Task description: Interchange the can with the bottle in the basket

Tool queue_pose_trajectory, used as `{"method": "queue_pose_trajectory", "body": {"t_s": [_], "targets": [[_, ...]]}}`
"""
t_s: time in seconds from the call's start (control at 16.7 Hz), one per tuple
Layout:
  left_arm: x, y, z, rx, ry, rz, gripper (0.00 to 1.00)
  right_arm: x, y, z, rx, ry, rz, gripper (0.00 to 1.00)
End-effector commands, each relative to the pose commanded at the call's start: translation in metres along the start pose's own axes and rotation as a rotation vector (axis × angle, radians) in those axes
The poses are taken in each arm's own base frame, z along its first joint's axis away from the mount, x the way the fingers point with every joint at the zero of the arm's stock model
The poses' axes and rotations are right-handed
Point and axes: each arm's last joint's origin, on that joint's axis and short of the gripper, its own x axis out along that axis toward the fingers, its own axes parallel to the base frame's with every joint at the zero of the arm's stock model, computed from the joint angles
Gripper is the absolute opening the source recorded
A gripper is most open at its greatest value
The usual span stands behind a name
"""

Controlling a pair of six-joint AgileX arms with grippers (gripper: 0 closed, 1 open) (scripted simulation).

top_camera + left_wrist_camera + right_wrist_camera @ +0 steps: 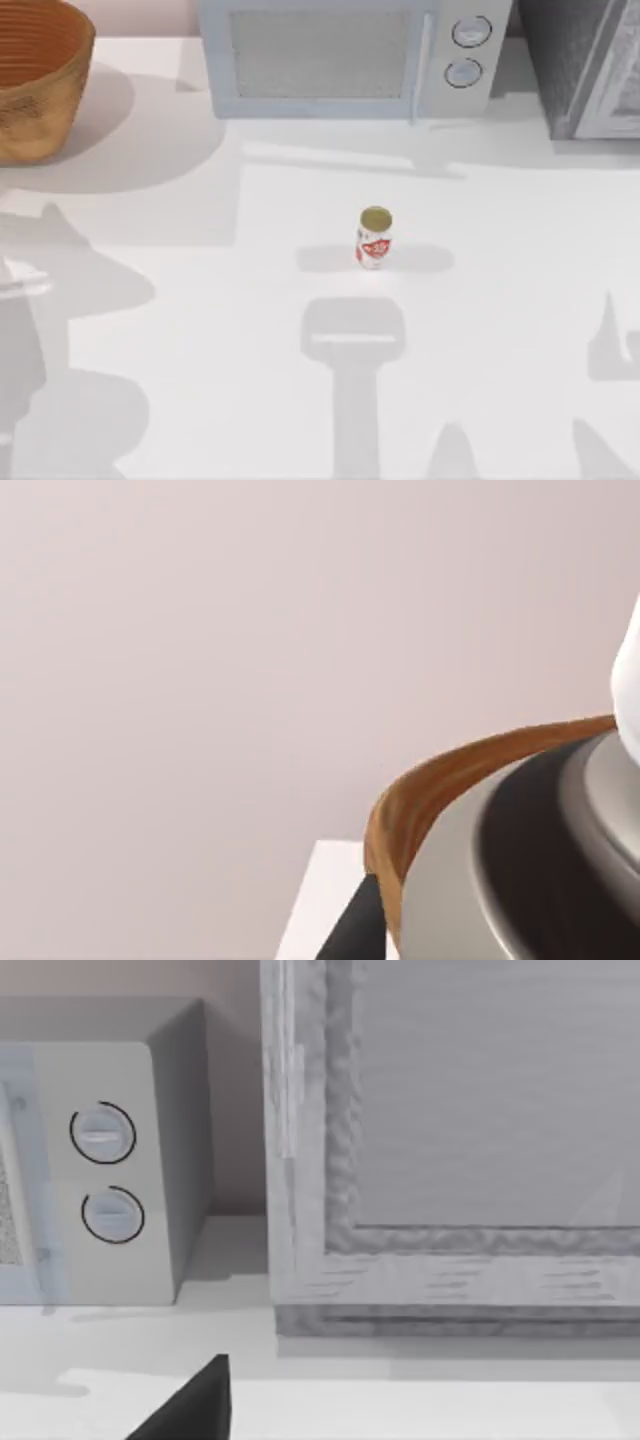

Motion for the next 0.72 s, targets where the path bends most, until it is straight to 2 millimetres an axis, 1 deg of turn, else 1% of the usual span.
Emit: {"method": "queue_pose_trajectory", "body": {"t_s": [0.12,0.18,0.3,0.42,0.54,0.72], "targets": [[0.021,0.007,0.035,-0.005,0.013,0.008,0.00,0.000,0.000,0.000,0.000,0.000,0.000,1.00],[0.030,0.007,0.051,-0.011,0.031,0.000,0.00,0.000,0.000,0.000,0.000,0.000,0.000,1.00],[0.047,0.001,0.081,-0.027,0.074,-0.034,0.00,0.000,0.000,0.000,0.000,0.000,0.000,1.00],[0.061,-0.014,0.108,-0.044,0.117,-0.088,0.00,0.000,0.000,0.000,0.000,0.000,0.000,1.00],[0.070,-0.033,0.131,-0.057,0.144,-0.149,0.00,0.000,0.000,0.000,0.000,0.000,0.000,1.00],[0.074,-0.055,0.156,-0.067,0.159,-0.215,0.00,0.000,0.000,0.000,0.000,0.000,0.000,1.00]]}}
